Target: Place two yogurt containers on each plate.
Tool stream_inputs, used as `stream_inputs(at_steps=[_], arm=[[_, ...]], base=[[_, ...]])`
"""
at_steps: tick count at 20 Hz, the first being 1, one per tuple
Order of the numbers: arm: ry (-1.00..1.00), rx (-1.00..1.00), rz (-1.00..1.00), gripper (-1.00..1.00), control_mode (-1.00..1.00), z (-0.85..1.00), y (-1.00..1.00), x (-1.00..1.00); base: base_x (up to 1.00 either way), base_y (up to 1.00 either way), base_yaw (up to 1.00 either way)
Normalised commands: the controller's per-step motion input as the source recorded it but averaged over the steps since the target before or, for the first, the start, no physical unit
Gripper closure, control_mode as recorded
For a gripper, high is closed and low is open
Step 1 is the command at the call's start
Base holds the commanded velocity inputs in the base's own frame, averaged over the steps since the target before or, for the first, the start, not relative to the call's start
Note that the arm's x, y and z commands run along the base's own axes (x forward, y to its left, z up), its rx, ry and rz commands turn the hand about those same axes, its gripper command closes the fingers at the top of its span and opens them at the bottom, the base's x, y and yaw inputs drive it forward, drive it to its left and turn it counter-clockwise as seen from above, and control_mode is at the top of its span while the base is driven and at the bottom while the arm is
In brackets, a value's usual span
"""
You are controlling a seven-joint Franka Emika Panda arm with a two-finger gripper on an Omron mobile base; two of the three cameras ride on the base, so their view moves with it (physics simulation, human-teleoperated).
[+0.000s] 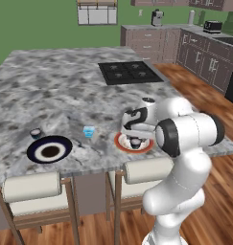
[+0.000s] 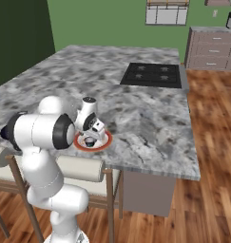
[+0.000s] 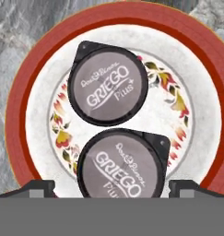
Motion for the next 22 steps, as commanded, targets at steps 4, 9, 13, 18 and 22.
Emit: stream_inputs(at_steps=[4,9,13,18,22], arm=[[0.0,-0.11,0.0,-1.0,-1.0,0.5,-0.01,-0.45],[-0.14,-0.23,0.01,-1.0,-1.0,0.58,0.0,-0.83],[-0.12,-0.11,0.07,-1.0,-1.0,0.51,-0.1,-0.86],[0.0,0.05,0.02,-1.0,-1.0,0.6,-0.05,-0.85],[0.12,0.28,0.0,-1.0,-1.0,0.81,-0.26,-0.39]], base=[[0.0,0.0,0.0],[0.0,0.0,0.0],[0.0,0.0,0.0],[0.0,0.0,0.0],[0.0,0.0,0.0]])
